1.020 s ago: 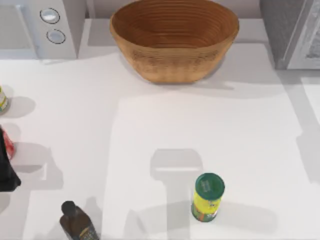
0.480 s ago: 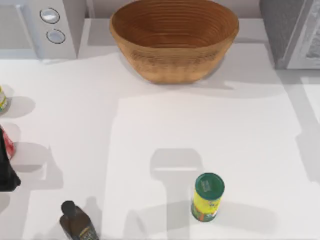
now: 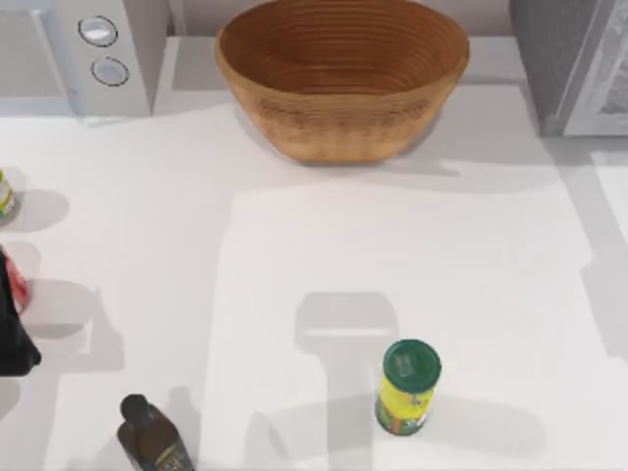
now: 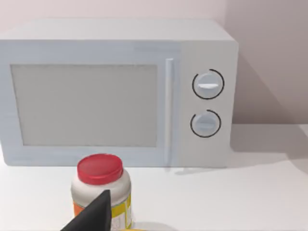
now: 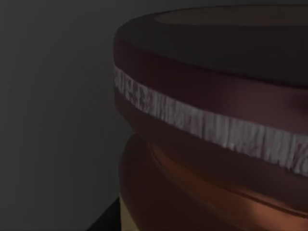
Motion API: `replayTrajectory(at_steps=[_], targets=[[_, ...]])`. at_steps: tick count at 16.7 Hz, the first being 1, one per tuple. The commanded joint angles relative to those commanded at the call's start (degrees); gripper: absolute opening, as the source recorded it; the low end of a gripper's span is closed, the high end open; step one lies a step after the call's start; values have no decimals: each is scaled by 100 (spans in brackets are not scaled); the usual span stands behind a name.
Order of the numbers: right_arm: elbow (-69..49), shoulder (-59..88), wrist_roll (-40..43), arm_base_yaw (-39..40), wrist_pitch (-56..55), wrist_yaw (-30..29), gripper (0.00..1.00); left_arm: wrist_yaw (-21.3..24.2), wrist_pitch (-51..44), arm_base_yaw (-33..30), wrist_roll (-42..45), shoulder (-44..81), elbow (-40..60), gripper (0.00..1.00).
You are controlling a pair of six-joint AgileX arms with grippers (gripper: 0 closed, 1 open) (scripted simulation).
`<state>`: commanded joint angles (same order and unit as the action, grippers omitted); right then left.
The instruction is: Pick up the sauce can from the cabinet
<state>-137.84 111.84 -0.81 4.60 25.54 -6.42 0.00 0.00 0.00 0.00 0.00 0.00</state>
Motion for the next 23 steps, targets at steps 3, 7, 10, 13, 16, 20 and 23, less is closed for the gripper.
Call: replayTrajectory(at_steps=[3, 7, 10, 13, 16, 20, 23], targets=[[0, 0, 0, 0, 0, 0, 0, 0, 0, 0, 0, 0, 0, 100], [0, 0, 0, 0, 0, 0, 0, 0, 0, 0, 0, 0, 0, 100], [10, -17, -10, 15, 8, -1, 0, 0, 0, 0, 0, 0, 0, 100], [249, -411, -11, 79, 221, -75, 0, 0, 0, 0, 0, 0, 0, 100], [668, -1244, -11, 223, 624, -183, 0, 0, 0, 0, 0, 0, 0, 100], [1231, -2468, -12, 418, 1186, -359, 0, 0, 0, 0, 0, 0, 0, 100], [1461, -2893, -12, 501, 1433, -440, 0, 0, 0, 0, 0, 0, 0, 100]])
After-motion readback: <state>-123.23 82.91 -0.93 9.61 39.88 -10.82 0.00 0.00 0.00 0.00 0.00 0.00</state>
